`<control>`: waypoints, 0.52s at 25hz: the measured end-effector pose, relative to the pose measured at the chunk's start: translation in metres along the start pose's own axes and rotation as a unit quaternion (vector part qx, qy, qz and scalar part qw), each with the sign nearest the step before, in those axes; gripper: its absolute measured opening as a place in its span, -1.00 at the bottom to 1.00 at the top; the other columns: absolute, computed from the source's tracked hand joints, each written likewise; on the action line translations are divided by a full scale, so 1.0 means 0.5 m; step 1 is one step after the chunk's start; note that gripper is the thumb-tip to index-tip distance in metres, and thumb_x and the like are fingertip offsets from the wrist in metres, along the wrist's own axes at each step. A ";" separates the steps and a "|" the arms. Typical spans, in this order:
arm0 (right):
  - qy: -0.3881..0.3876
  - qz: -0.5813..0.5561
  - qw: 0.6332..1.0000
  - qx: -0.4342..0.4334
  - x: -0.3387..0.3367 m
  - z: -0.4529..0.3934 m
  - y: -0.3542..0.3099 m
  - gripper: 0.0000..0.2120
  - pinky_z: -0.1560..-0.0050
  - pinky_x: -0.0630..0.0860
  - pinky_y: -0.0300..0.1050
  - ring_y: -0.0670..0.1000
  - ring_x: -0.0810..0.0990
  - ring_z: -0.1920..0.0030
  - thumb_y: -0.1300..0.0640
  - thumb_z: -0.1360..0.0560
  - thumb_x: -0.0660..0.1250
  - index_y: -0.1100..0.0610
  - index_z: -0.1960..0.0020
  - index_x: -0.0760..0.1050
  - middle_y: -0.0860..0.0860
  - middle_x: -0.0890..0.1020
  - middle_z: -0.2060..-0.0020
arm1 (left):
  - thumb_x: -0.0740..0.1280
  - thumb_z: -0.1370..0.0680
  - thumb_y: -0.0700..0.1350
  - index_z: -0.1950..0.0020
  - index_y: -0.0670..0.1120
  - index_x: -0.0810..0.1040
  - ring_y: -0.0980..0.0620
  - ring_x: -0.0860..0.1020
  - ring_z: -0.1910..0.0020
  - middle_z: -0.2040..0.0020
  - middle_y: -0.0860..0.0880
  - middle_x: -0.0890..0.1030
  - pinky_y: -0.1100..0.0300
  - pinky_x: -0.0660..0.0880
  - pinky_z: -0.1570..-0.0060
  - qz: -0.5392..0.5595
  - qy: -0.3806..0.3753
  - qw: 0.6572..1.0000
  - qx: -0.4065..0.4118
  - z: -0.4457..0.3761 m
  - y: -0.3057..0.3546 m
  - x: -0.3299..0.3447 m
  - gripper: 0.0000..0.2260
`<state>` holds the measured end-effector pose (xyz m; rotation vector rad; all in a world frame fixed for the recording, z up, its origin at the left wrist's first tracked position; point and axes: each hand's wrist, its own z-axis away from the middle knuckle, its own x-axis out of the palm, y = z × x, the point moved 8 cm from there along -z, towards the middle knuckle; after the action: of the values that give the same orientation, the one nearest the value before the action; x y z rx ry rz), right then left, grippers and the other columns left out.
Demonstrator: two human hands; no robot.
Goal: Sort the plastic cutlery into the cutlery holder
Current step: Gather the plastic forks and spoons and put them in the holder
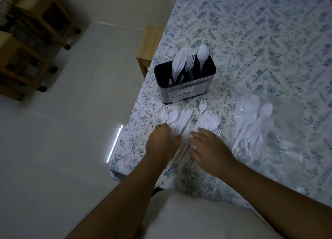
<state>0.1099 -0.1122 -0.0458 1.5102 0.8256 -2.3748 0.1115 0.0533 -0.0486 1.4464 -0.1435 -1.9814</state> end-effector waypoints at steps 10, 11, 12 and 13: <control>0.073 -0.058 0.994 0.055 -0.034 0.024 0.036 -0.62 -0.39 0.38 0.09 0.11 0.46 -0.38 0.00 -0.52 0.25 0.07 -0.26 0.63 0.02 0.62 -0.29 | 0.49 -0.38 -0.01 0.13 -0.12 0.56 -0.03 0.60 0.26 0.24 -0.03 0.60 0.20 0.47 0.37 -0.072 -0.065 0.995 -0.001 0.007 0.041 0.027 -0.77; 0.083 -0.073 0.992 0.061 -0.039 0.028 0.036 -0.65 -0.33 0.38 0.06 0.10 0.48 -0.33 0.02 -0.51 0.27 0.06 -0.24 0.63 0.00 0.63 -0.25 | 0.51 -0.37 0.01 0.14 -0.13 0.58 -0.03 0.61 0.27 0.25 -0.04 0.61 0.20 0.50 0.36 -0.073 -0.077 0.994 0.001 0.006 0.043 0.032 -0.75; 0.089 -0.093 0.989 0.069 -0.043 0.030 0.036 -0.68 -0.26 0.37 0.01 0.10 0.49 -0.28 0.05 -0.52 0.30 0.05 -0.23 0.63 -0.02 0.64 -0.22 | 0.53 -0.36 0.02 0.15 -0.14 0.60 -0.02 0.62 0.28 0.26 -0.05 0.62 0.21 0.52 0.36 -0.072 -0.087 0.994 0.004 0.004 0.045 0.034 -0.73; 0.093 -0.116 0.986 0.078 -0.046 0.032 0.037 -0.70 -0.21 0.35 -0.06 0.08 0.49 -0.24 0.09 -0.53 0.33 0.04 -0.23 0.63 -0.03 0.64 -0.19 | 0.56 -0.35 0.03 0.16 -0.15 0.61 -0.02 0.62 0.30 0.27 -0.06 0.63 0.21 0.53 0.35 -0.070 -0.096 0.993 0.005 0.002 0.045 0.036 -0.72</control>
<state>0.1162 -0.1389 -0.0266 1.8117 0.9221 -2.5430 0.1179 0.0255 -0.0524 1.3010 -0.1407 -2.2356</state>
